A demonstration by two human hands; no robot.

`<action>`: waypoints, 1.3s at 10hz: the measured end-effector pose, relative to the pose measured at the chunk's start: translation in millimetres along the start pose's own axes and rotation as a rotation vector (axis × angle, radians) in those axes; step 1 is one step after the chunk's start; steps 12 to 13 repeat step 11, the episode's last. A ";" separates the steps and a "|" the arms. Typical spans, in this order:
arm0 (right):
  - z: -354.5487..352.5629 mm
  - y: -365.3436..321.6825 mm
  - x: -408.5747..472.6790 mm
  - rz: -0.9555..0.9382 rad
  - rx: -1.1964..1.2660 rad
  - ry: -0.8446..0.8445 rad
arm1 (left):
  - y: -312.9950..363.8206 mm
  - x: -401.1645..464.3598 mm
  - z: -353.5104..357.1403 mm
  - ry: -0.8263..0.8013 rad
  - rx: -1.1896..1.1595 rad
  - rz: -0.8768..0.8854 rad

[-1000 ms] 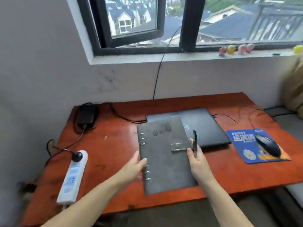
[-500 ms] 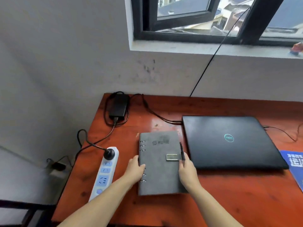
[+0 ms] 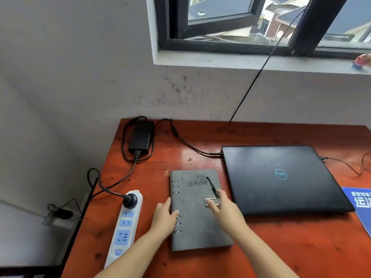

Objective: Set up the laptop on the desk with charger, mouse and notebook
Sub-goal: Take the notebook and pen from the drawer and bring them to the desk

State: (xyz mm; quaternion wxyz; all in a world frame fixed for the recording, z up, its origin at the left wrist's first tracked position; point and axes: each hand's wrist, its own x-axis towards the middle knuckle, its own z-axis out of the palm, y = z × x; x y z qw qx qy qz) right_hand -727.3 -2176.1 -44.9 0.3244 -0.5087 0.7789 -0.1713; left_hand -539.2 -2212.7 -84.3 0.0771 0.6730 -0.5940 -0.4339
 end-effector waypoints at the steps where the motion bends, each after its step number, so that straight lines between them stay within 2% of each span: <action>1: 23.5 -19.7 0.7 -0.051 0.001 -0.045 | 1.1 2.7 -1.0 -0.025 0.024 -0.006; 5: 80.3 -23.2 -7.4 -0.057 -0.187 0.276 | -2.1 4.8 1.4 -0.036 0.014 -0.005; 7: 72.2 -19.2 -5.1 -0.008 -0.080 0.237 | -3.5 5.5 1.5 -0.051 0.011 -0.007; 8: 45.1 -17.7 -8.2 -0.030 0.132 0.237 | -5.8 7.0 0.4 -0.049 0.005 0.012; 10: -64.1 -31.5 -21.9 -0.088 0.228 0.342 | -3.6 1.6 -3.5 -0.062 -0.041 0.024; 11: -151.6 -56.1 -50.8 -0.270 0.394 0.373 | -22.6 -22.7 -10.2 -0.083 -0.036 0.050; 13: -151.6 -56.1 -50.8 -0.270 0.394 0.373 | -22.6 -22.7 -10.2 -0.083 -0.036 0.050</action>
